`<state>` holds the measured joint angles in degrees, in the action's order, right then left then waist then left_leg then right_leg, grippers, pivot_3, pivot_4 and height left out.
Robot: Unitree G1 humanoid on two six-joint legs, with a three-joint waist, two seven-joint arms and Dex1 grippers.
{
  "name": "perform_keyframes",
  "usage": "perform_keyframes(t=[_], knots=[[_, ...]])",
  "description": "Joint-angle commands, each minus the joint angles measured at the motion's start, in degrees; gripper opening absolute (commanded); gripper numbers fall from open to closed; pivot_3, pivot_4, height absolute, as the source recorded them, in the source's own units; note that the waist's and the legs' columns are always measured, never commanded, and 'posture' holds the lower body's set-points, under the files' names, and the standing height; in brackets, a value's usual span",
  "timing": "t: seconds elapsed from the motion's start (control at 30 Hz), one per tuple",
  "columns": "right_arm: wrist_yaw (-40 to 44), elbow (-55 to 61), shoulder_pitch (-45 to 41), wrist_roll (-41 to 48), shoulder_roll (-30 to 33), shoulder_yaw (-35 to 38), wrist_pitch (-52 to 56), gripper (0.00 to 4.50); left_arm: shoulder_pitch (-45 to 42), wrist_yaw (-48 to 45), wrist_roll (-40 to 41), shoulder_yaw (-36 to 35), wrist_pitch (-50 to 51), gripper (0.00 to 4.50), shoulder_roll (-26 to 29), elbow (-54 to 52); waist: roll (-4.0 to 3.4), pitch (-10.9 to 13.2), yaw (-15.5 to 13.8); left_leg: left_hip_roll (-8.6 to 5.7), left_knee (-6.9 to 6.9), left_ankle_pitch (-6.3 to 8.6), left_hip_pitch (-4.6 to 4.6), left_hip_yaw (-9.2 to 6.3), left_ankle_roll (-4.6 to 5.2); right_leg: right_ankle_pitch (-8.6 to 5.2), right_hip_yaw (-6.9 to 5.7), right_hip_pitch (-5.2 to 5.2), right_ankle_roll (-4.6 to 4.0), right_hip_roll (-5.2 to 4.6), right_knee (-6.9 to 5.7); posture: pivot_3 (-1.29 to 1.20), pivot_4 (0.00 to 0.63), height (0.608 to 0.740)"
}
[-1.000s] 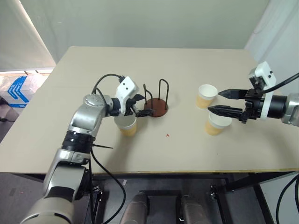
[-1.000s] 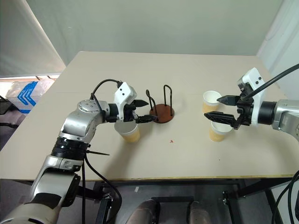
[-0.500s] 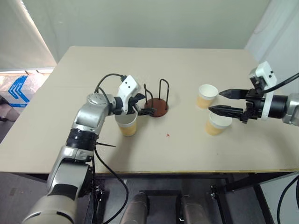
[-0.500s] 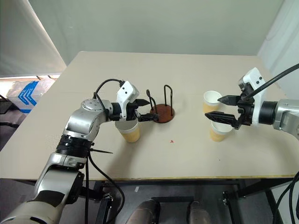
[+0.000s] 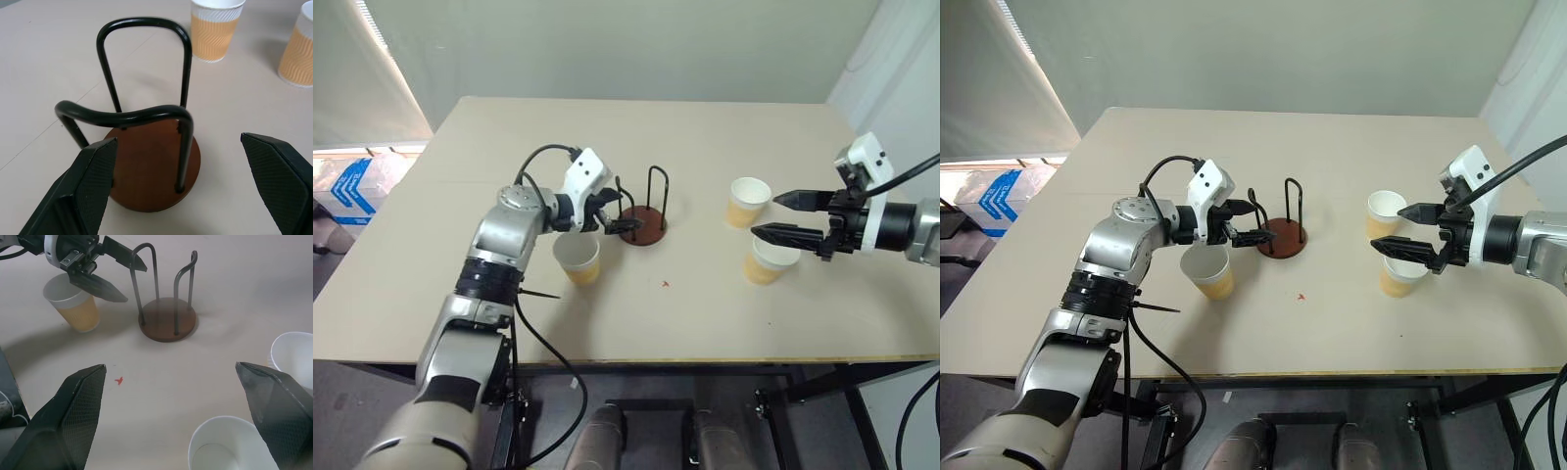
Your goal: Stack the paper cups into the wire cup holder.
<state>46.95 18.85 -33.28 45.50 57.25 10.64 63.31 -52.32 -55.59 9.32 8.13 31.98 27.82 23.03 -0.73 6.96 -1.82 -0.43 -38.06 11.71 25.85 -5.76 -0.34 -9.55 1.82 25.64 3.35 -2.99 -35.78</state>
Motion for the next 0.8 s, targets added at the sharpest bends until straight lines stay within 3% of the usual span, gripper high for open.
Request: perform_keyframes(t=[0.03,0.33,0.37,0.5,0.8], knots=[[-0.5,1.5,-0.5,0.7,0.6,2.5,-0.3,4.5,-2.5,1.1,-0.9,0.5,-1.6,4.41,-1.4,0.7,0.0,0.0,0.0,0.0,0.0,0.0,0.0,0.0,0.0,0.0,0.0,0.0,0.0,0.0,0.0,0.0,0.15,0.74],[-1.2,2.1,0.1,1.5,0.9,3.2,0.1,4.5,-2.8,2.3,-2.1,1.4,-2.4,4.41,-4.1,1.6,0.0,0.0,-0.1,0.0,-0.01,0.01,0.01,0.02,0.01,0.1,0.0,0.0,0.2,-0.01,0.0,0.0,0.15,0.74],[-1.3,2.2,0.2,1.5,0.9,3.3,0.1,4.5,-2.8,2.4,-2.2,1.3,-2.5,4.25,-4.3,1.6,0.0,0.0,-0.1,0.0,-0.01,0.01,0.01,0.02,0.01,0.09,0.0,0.0,0.21,-0.01,0.0,0.0,0.15,0.74],[-1.4,2.4,0.5,1.6,0.8,3.5,0.3,4.5,-3.0,2.8,-2.4,1.0,-2.5,3.24,-4.4,1.9,0.0,0.0,-0.1,-0.01,-0.01,0.01,0.01,0.03,0.02,0.09,0.01,0.0,0.21,-0.01,0.01,0.0,0.15,0.74],[-1.4,2.0,0.2,1.8,0.9,3.2,0.1,4.5,-5.1,6.4,-2.1,-1.2,-5.9,0.06,-4.9,5.6,0.0,0.0,-0.1,-0.01,-0.02,0.0,0.01,0.04,0.02,0.09,0.01,0.0,0.2,-0.01,0.01,0.0,0.15,0.74]])
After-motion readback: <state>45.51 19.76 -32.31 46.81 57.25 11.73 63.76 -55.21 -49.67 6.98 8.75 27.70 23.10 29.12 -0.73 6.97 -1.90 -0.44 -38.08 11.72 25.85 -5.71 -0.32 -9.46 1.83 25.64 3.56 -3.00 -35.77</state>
